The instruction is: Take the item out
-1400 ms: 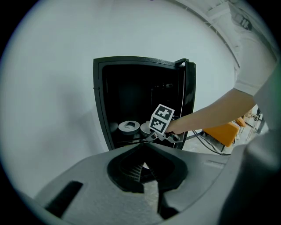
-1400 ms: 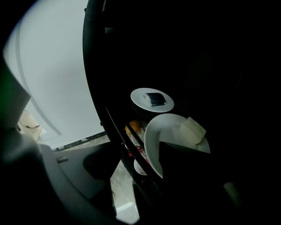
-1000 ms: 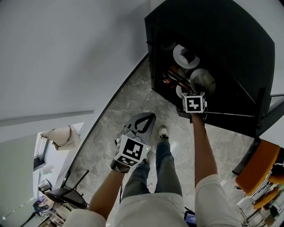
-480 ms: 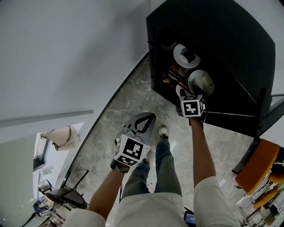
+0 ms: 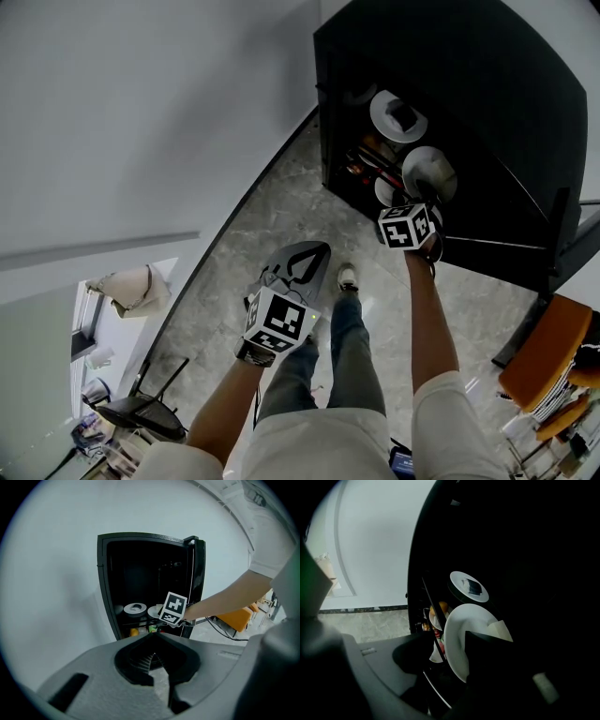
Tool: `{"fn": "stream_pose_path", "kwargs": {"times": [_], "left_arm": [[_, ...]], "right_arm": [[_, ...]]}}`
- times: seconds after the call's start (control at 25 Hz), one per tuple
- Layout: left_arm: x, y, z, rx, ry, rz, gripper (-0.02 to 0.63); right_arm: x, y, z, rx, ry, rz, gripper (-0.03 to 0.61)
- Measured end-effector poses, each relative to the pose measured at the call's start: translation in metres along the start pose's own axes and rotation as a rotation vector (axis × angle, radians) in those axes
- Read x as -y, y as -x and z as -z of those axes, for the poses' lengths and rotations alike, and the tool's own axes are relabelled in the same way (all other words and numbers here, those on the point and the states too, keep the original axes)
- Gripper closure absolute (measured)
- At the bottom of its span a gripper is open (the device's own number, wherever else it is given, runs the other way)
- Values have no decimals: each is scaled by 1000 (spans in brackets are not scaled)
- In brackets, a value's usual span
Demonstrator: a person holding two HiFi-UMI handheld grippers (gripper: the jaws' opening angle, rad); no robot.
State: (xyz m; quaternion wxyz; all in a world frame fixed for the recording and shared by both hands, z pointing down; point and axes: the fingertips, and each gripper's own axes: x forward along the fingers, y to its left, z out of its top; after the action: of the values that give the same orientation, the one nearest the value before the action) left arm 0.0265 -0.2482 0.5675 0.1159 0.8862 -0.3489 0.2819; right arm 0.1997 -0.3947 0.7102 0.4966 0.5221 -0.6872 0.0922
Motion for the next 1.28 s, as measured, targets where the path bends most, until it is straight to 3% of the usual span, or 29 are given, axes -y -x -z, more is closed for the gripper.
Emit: {"fn": "stream_pose_path", "kwargs": {"times": [0.16,0.56,1.08,1.28], "left_arm": [[4,0,3,-4,2,7,609],[5,10,9,0,22,-17,609],[5,22,18,-7,31,-42,609],[5,23,19,-8,31,-42,609]], "right_arm": [[5,1,-2,22,27,61,433],[2,6,-3,34,35,63,474],[-15,13,-7,51,31,29,474],[-17,11,-5,41,44,31,430]]}}
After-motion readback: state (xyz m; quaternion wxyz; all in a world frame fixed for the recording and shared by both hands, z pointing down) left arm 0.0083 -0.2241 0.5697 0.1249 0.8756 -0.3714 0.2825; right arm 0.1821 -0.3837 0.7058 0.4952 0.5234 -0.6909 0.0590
